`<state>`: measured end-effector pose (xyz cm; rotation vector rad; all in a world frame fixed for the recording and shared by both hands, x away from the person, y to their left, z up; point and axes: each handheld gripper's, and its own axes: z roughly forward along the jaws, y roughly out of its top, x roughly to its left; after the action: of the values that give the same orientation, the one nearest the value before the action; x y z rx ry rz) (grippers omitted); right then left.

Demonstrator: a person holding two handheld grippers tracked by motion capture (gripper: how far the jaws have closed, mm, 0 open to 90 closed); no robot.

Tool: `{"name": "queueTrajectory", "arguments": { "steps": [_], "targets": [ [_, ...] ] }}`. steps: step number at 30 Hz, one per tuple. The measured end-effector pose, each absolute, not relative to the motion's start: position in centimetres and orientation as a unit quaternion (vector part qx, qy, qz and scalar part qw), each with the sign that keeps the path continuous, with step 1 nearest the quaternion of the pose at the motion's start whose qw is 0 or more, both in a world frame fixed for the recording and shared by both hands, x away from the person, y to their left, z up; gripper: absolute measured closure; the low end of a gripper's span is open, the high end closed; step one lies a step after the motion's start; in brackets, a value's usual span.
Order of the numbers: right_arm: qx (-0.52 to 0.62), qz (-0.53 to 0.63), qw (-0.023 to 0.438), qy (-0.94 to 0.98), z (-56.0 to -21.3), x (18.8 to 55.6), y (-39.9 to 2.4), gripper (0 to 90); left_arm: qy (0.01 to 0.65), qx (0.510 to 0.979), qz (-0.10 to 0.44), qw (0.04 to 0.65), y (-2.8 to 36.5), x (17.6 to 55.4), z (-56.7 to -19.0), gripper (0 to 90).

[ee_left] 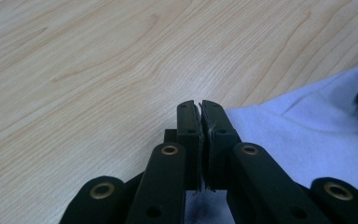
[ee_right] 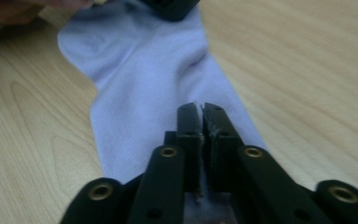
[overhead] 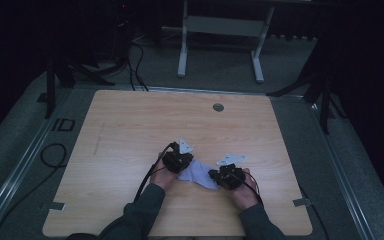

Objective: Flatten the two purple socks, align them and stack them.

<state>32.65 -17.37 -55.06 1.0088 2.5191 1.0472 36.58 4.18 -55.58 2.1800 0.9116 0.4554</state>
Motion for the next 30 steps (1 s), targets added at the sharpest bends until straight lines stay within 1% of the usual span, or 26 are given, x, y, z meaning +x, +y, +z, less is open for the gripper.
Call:
{"name": "queueTrajectory", "arguments": {
  "steps": [1,5,6,9,10,11,13,15,16,19,20,27,30],
  "targets": [
    [0.346,0.358,0.121,0.859,-54.8,32.6,-17.5,89.1,0.355,0.844,0.176,0.360,4.3,36.6,-55.6,86.6],
    [0.359,0.358,0.133,0.852,-54.2,32.7,-18.2,89.8,0.362,0.841,0.174,0.362,4.7,36.5,-55.6,86.3],
    [0.370,0.357,0.142,0.846,-54.1,32.7,-18.6,86.1,0.364,0.840,0.174,0.362,4.9,36.5,-55.7,86.3],
    [0.386,0.357,0.142,0.838,-54.1,32.8,-19.2,86.3,0.366,0.840,0.173,0.361,5.0,36.5,-55.6,86.3],
    [0.392,0.358,0.140,0.836,-54.1,32.8,-19.4,82.3,0.367,0.840,0.173,0.361,5.0,36.4,-55.6,86.2],
    [0.392,0.358,0.140,0.836,-54.1,32.8,-19.4,82.3,0.367,0.839,0.174,0.361,5.0,36.4,-55.6,86.2],
    [0.395,0.357,0.137,0.836,-54.2,32.6,-19.5,75.5,0.369,0.839,0.174,0.361,5.0,36.4,-55.6,86.2],
    [0.392,0.346,0.137,0.841,-54.5,32.5,-19.3,76.1,0.370,0.839,0.174,0.360,5.0,36.4,-55.6,86.1],
    [0.387,0.319,0.152,0.852,-54.9,32.4,-19.0,79.8,0.370,0.838,0.174,0.361,5.0,36.3,-55.6,86.0],
    [0.386,0.315,0.156,0.853,-54.9,32.4,-19.0,81.3,0.373,0.836,0.172,0.364,5.2,36.2,-55.7,85.9],
    [0.385,0.305,0.173,0.854,-54.9,32.4,-19.1,82.0,0.374,0.835,0.170,0.366,5.5,36.1,-55.7,85.8],
    [0.401,0.309,0.174,0.845,-55.0,32.7,-19.8,81.4,0.374,0.835,0.166,0.369,5.8,35.7,-55.8,85.3],
    [0.400,0.309,0.180,0.844,-55.0,32.7,-19.7,79.6,0.374,0.834,0.163,0.372,6.0,35.6,-55.7,82.0]
  ]
}}
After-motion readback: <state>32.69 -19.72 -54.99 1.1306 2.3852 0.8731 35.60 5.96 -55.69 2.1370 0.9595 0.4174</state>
